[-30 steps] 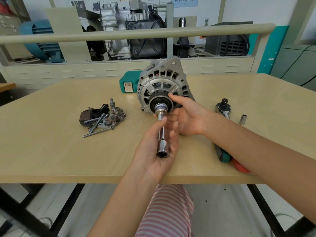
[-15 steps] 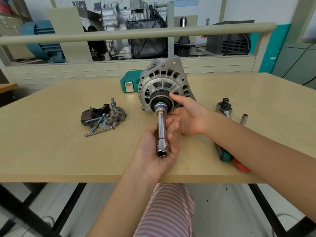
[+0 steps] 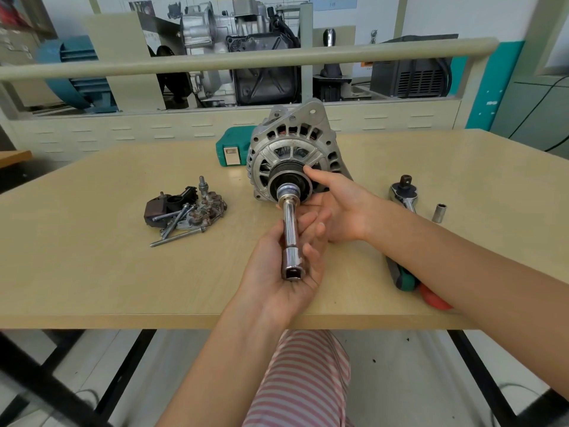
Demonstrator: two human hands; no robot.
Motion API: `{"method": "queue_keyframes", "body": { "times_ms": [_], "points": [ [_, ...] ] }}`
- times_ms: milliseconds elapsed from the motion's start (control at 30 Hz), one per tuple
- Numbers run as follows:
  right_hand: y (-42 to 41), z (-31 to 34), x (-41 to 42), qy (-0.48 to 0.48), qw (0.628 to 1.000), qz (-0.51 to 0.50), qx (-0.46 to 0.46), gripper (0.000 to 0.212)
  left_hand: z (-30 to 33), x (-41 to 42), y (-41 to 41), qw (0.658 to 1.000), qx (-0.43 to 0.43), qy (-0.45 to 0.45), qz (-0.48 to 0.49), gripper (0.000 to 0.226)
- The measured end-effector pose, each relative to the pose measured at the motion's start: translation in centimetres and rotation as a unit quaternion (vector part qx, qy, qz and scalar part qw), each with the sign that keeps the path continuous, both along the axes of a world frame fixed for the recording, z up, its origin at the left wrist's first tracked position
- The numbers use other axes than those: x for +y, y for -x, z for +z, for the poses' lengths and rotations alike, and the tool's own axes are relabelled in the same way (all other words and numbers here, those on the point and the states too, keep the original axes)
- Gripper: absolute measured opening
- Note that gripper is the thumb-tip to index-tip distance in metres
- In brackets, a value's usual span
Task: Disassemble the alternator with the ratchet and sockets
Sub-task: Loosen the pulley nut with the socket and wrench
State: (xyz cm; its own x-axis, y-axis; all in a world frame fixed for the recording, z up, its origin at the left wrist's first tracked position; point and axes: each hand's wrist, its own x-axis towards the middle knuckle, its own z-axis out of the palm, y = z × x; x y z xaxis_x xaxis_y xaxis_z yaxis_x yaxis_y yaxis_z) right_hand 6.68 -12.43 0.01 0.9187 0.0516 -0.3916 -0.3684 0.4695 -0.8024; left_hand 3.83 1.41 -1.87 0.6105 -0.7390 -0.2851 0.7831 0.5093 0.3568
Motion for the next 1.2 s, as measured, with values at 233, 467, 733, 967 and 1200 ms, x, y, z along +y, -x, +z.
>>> {"method": "queue_keyframes", "body": {
  "times_ms": [233, 467, 733, 967, 1200],
  "points": [
    [0.12, 0.05, 0.20, 0.011, 1.000, -0.014, -0.007, 0.049, -0.17, -0.22, -0.02, 1.000, -0.003, -0.019, 0.017, 0.019],
    [-0.12, -0.12, -0.07, 0.012, 1.000, -0.014, -0.002, 0.052, -0.06, -0.46, -0.03, 1.000, 0.006, -0.009, 0.024, 0.024],
    [0.20, 0.10, 0.09, -0.004, 1.000, -0.008, -0.004, 0.050, -0.03, -0.17, 0.00, 1.000, 0.004, -0.019, 0.011, 0.029],
    [0.03, -0.06, 0.16, 0.033, 0.999, -0.021, -0.008, 0.051, -0.03, -0.45, 0.26, 0.999, -0.016, -0.039, 0.026, 0.013],
    [0.42, 0.34, 0.01, -0.018, 1.000, 0.009, -0.002, 0.053, 0.21, 0.05, 0.06, 1.000, -0.017, -0.001, -0.025, 0.036]
  ]
}}
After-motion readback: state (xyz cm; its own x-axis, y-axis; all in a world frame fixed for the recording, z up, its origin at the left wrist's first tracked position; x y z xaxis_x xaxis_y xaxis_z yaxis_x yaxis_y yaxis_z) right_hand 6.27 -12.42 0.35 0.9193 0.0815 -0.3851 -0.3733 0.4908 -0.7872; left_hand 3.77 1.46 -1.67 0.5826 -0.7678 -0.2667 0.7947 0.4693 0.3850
